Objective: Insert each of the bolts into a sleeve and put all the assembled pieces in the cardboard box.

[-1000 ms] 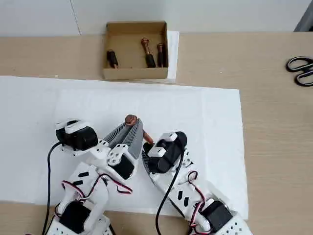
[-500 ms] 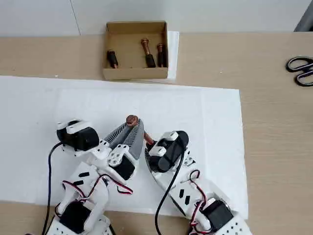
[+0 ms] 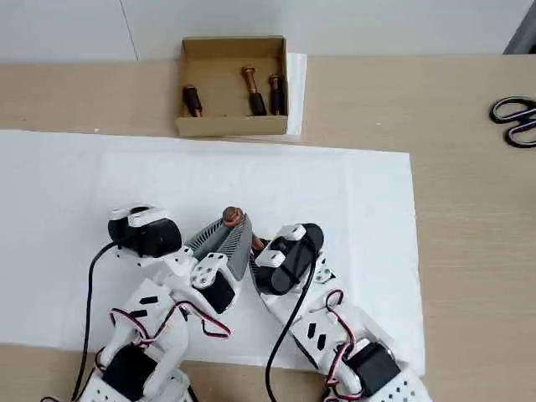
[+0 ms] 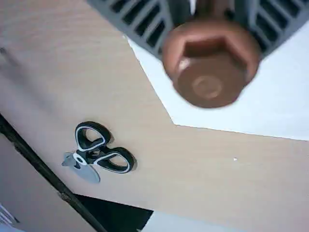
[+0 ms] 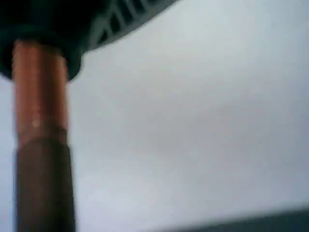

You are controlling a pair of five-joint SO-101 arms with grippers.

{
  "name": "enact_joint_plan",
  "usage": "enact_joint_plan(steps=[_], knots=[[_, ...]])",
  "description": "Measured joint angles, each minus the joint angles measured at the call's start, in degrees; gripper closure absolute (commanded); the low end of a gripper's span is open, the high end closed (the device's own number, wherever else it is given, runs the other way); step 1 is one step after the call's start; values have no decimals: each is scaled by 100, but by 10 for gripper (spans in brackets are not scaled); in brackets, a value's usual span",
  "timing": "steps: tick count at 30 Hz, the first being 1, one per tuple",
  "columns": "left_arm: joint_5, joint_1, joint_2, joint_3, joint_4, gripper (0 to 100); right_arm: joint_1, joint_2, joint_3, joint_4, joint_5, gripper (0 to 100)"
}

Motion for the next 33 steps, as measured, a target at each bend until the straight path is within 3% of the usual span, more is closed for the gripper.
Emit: enact_joint_plan(steps=[13, 25, 33], knots=[[-9, 695, -18, 220, 519, 994, -105, 9, -70, 18, 158, 996], [-9, 703, -26, 360, 527, 994, -123, 18, -185, 18, 237, 996], [-211, 923, -62, 290, 1081, 994, -185, 35, -176, 44, 387, 996]])
